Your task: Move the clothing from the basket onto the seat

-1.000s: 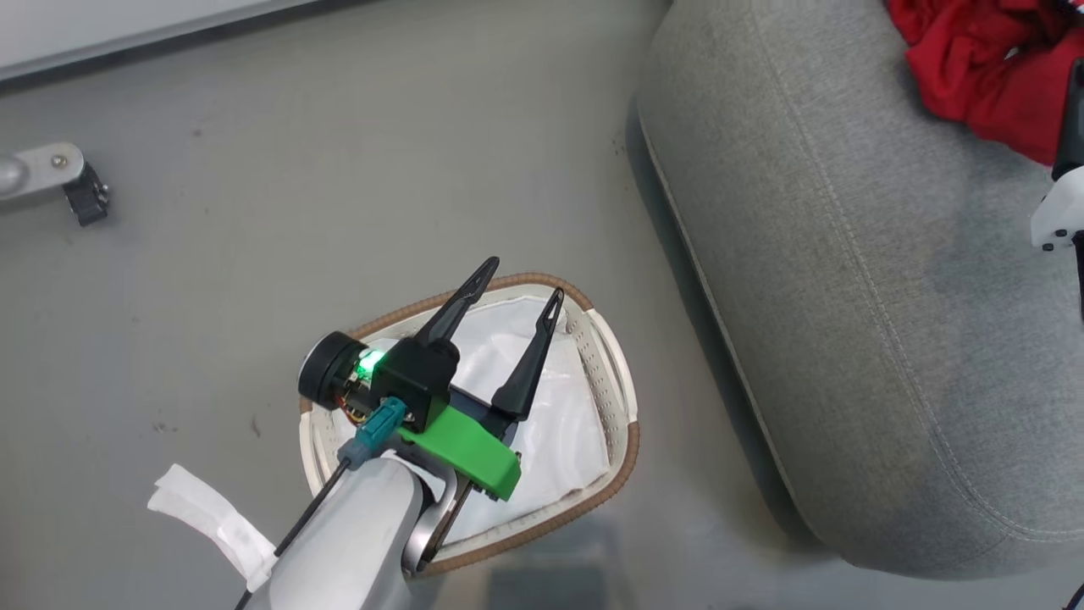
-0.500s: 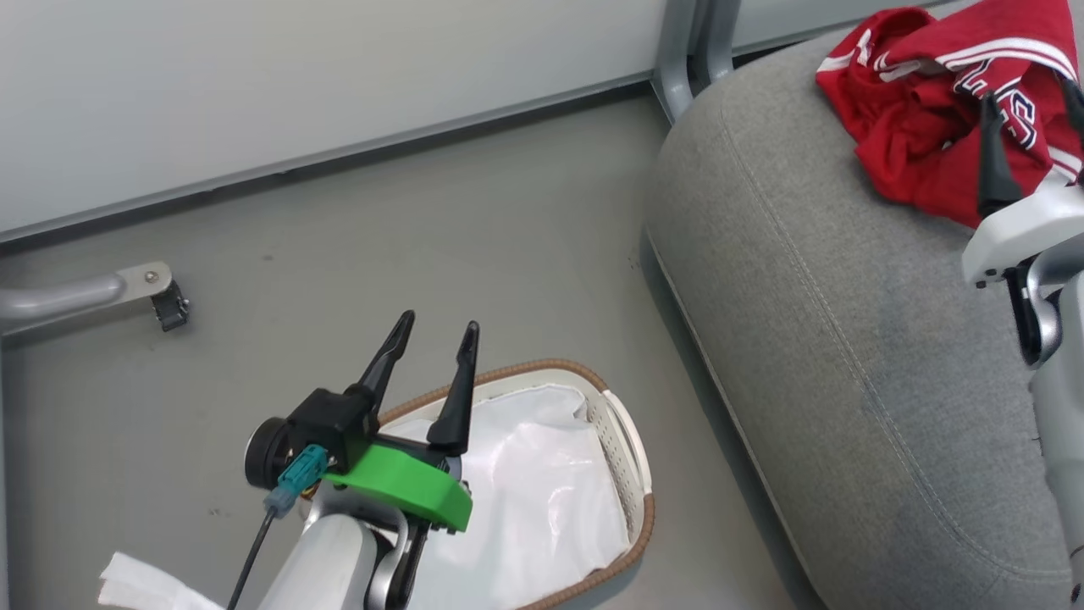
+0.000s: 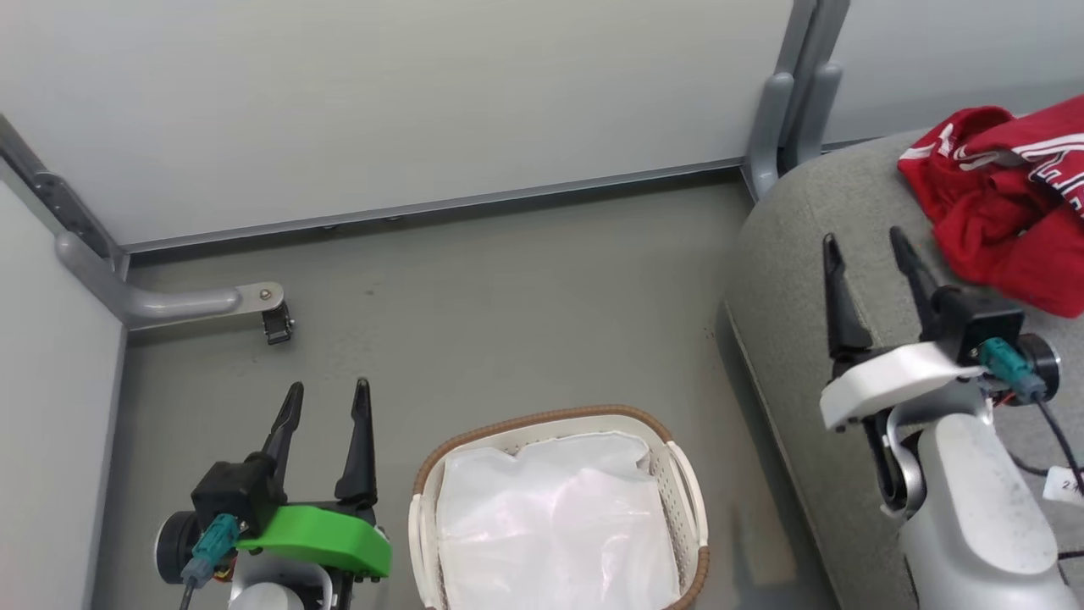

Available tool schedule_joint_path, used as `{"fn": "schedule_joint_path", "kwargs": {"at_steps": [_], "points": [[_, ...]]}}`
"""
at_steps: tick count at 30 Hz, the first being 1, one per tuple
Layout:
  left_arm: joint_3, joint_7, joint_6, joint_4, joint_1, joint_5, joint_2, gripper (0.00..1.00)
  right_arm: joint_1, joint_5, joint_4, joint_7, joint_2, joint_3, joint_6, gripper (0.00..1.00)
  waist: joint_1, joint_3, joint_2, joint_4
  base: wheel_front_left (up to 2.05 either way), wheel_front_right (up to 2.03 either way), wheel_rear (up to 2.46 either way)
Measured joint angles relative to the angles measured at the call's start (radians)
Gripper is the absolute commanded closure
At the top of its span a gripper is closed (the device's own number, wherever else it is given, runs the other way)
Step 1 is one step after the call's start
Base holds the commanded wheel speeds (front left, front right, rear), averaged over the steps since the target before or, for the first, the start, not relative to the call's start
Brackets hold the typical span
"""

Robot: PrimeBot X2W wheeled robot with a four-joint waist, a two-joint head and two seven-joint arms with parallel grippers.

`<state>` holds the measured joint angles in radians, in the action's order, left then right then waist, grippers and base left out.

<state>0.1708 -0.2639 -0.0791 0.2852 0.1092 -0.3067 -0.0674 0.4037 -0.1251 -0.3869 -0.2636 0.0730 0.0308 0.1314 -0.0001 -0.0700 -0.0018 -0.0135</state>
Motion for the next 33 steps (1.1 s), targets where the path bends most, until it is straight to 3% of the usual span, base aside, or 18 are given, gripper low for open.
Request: {"fn": "schedule_joint_path", "kwargs": {"at_steps": [15,33], "points": [[-0.116,0.000,-0.017,-0.019,-0.157,0.000,0.013,0.00,-0.241,-0.067,0.096,0.000,-0.025,-0.068,0.000,0.00,0.0000,0.056,0.0000,0.049,0.00,0.00,0.00],[-0.123,0.000,-0.019,-0.023,-0.184,-0.009,0.016,0.00,-0.313,-0.072,0.111,0.000,-0.024,-0.103,0.000,0.00,0.0000,0.072,0.0000,0.041,0.00,0.00,0.00]]}}
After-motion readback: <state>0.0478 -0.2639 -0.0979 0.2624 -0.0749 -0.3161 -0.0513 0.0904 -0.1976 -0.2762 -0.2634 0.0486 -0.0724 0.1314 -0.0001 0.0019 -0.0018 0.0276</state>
